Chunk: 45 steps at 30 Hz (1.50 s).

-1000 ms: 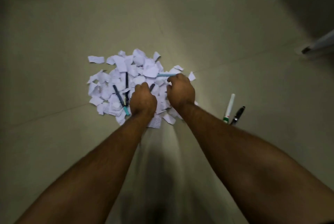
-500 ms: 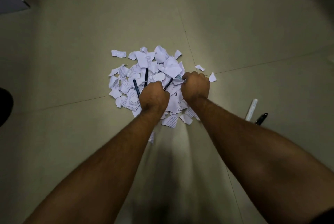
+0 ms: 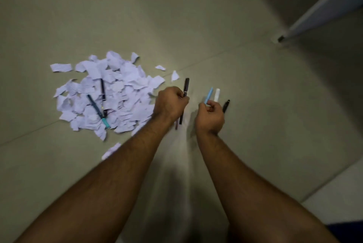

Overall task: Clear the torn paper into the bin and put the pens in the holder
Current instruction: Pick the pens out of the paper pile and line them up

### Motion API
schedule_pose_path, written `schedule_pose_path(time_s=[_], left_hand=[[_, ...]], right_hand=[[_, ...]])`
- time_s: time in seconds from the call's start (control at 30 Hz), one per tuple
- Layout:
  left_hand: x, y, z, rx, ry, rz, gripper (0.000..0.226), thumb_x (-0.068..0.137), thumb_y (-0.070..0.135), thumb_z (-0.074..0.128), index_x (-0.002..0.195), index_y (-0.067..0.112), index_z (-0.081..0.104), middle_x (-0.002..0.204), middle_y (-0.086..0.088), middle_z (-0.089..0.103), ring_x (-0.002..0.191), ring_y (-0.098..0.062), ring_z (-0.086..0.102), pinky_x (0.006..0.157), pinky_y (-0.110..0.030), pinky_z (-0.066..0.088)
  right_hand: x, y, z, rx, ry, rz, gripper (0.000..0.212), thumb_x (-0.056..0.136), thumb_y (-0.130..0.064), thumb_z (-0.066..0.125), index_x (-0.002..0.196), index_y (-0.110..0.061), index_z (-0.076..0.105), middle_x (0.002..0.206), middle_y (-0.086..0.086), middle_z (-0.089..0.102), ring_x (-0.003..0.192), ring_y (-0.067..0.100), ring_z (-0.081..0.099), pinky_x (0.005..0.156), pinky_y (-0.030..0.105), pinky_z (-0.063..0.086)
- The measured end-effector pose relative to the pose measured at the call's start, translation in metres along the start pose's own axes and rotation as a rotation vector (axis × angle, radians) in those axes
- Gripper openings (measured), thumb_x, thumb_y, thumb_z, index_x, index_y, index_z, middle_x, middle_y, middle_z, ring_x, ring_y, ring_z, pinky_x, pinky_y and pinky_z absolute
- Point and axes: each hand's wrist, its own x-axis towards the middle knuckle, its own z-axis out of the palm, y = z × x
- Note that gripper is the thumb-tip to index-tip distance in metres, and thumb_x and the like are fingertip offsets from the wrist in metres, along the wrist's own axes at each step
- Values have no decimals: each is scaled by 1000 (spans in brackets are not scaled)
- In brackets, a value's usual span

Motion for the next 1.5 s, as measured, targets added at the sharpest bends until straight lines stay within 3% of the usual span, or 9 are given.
schedule_pose_path(time_s=[0.13, 0.2, 0.43, 0.63, 0.77, 0.9, 1.07, 1.27, 1.5], left_hand=[[-17, 34, 66, 55, -213, 90, 14, 80, 30, 72, 81, 16, 72, 90, -8, 75, 88, -28, 68, 75, -28, 50], [-25, 47, 92, 88, -272, 110, 17, 82, 30, 72, 89, 14, 74, 99, -10, 74, 95, -29, 68, 79, -29, 51], [-38, 64, 140, 218, -277, 133, 24, 89, 29, 67, 98, 7, 72, 100, -12, 73, 97, -30, 69, 85, -34, 56], [-34, 40, 120, 94, -105, 82, 25, 88, 33, 61, 89, 11, 73, 93, -11, 74, 88, -31, 68, 76, -32, 54], [-25, 7, 75, -48, 142, -58, 26, 89, 29, 60, 85, 7, 73, 87, -11, 74, 83, -30, 66, 68, -27, 43], [-14, -34, 18, -120, 334, -242, 26, 88, 30, 60, 85, 8, 75, 87, -9, 75, 86, -31, 66, 70, -28, 43], [-9, -87, -51, -181, 510, -383, 24, 84, 29, 62, 79, 8, 71, 82, -8, 73, 83, -30, 66, 66, -26, 40], [-8, -139, -95, -191, 637, -566, 22, 86, 20, 65, 104, 8, 70, 109, -12, 72, 102, -32, 65, 77, -27, 45], [4, -159, -112, -179, 587, -711, 30, 88, 30, 65, 107, 8, 72, 112, -15, 71, 103, -34, 65, 80, -33, 51]], right_hand=[[36, 28, -62, -86, 64, 95, 16, 83, -15, 71, 99, -10, 72, 86, 5, 69, 78, 19, 60, 72, 27, 48], [50, 37, -82, -157, 44, 125, 19, 86, -16, 69, 104, -10, 74, 97, 8, 73, 84, 19, 63, 74, 22, 43], [71, 54, -109, -241, -5, 184, 24, 87, -22, 72, 109, -13, 74, 104, 3, 74, 83, 12, 61, 74, 18, 42], [48, 34, -82, -171, 49, 27, 5, 88, -20, 66, 87, -16, 69, 83, -1, 70, 80, 19, 65, 67, 20, 41], [20, 15, -31, -119, -111, -117, 5, 85, -22, 65, 82, -20, 69, 75, 1, 70, 74, 21, 66, 70, 25, 51], [-21, -9, 22, -113, -339, -163, 5, 85, -20, 66, 80, -22, 67, 63, -11, 59, 63, 9, 57, 60, 19, 41], [-75, -29, 88, -176, -575, -252, 8, 86, -21, 65, 86, -16, 71, 80, -5, 70, 80, 15, 66, 69, 22, 44], [-117, -32, 149, -404, -731, -373, 28, 88, -31, 64, 114, -21, 68, 113, 4, 73, 104, 25, 66, 87, 30, 50], [-130, -33, 181, -718, -817, -606, 29, 91, -42, 61, 108, -19, 69, 112, 8, 70, 104, 30, 65, 76, 30, 45]])
